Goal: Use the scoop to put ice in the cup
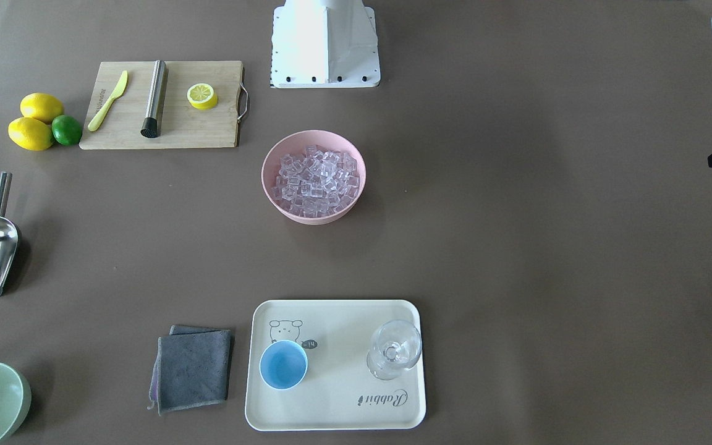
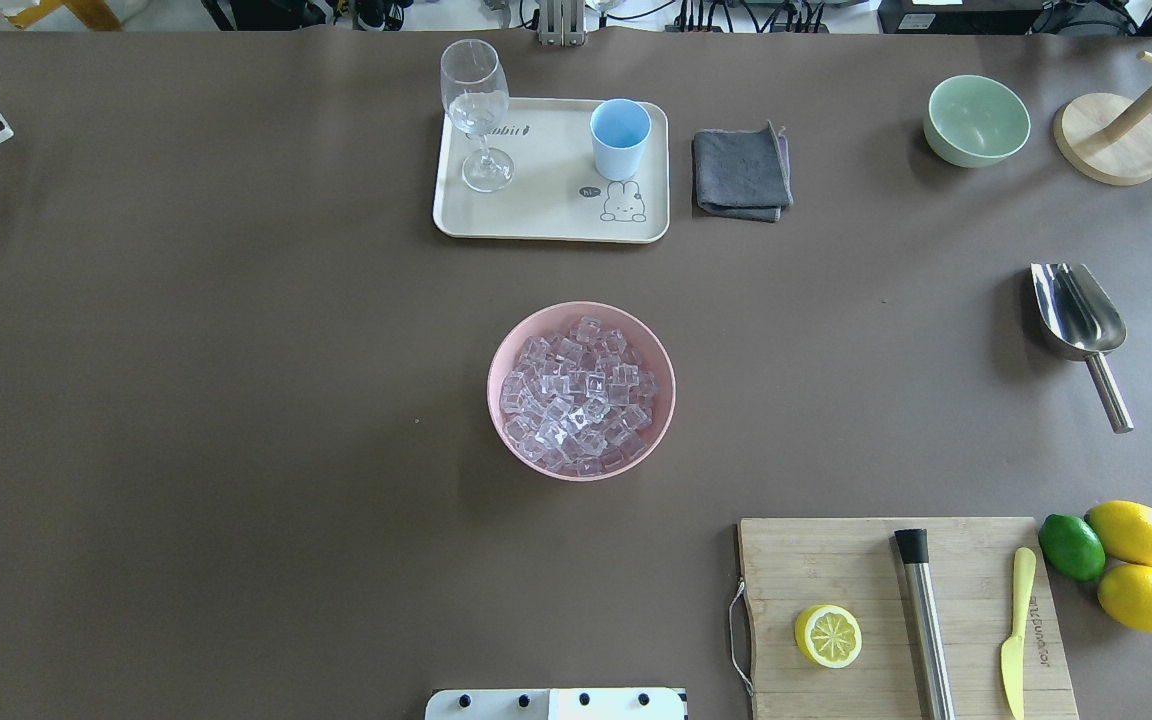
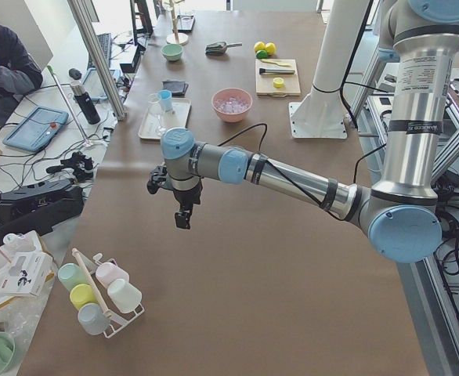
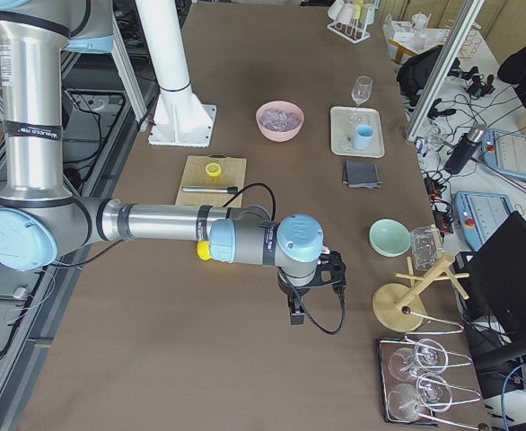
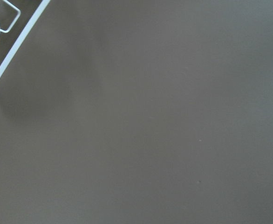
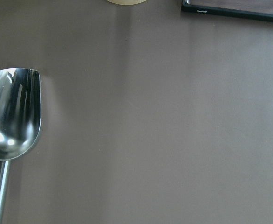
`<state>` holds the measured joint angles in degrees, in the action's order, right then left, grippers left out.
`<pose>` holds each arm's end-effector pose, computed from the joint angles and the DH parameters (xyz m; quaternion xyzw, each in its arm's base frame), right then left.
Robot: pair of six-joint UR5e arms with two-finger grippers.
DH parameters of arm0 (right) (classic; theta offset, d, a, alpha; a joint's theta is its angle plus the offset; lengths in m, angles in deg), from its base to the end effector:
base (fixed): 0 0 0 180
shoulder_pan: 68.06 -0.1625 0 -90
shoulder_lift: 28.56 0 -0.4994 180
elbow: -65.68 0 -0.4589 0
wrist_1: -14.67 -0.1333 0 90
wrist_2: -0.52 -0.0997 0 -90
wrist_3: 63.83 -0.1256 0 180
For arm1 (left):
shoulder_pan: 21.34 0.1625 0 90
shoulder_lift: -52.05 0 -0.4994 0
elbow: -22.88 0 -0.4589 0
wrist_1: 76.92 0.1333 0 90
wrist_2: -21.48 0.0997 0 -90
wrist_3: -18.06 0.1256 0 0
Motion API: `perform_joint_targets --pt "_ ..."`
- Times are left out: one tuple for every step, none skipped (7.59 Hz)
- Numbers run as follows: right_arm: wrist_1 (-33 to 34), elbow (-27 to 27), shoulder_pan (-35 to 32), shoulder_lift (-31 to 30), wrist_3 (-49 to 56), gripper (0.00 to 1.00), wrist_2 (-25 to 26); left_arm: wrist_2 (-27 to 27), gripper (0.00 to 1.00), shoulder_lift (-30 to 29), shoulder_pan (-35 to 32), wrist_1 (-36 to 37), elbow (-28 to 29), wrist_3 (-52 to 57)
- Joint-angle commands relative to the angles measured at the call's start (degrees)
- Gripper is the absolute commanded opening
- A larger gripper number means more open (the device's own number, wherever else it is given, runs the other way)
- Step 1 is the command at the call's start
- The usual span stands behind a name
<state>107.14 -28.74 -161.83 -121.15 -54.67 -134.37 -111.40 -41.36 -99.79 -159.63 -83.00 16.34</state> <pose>0.0797 -0.5307 0.7368 0.0379 -0.3799 -0.0413 0.9233 0.0692 -0.5773 0.5787 0.0546 0.3723 0.1174 0.9190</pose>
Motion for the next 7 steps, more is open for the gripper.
perform_joint_targets --pt "-0.1 1.08 6.47 2.92 -9.4 1.0 2.42 -1.94 0.98 -1.76 5.2 6.16 -7.04 0.05" --pt "-0.1 0.56 8.41 4.33 -11.95 1.0 3.13 -1.25 0.98 -6.13 9.67 6.25 -7.05 -0.04" --pt "-0.1 0.38 11.04 6.26 -20.42 1.0 2.62 -1.07 0.98 -11.57 16.67 6.34 -6.53 -0.39" --pt "-0.19 -0.93 14.54 6.8 -25.81 1.0 2.61 0.93 0.98 -12.23 21.88 2.16 -6.26 -0.13" --pt "-0.19 -3.03 17.54 7.41 -29.61 1.0 2.78 4.35 0.98 -12.76 27.5 -6.41 -5.57 0.05" --pt "-1.23 -3.66 18.78 6.37 -30.08 1.0 2.79 5.86 0.98 -13.55 31.47 -14.06 -3.99 -0.04" --pt "-11.16 -1.32 19.75 4.01 -30.87 1.0 2.7 5.96 0.98 -14.77 34.12 -19.62 -2.93 -0.13"
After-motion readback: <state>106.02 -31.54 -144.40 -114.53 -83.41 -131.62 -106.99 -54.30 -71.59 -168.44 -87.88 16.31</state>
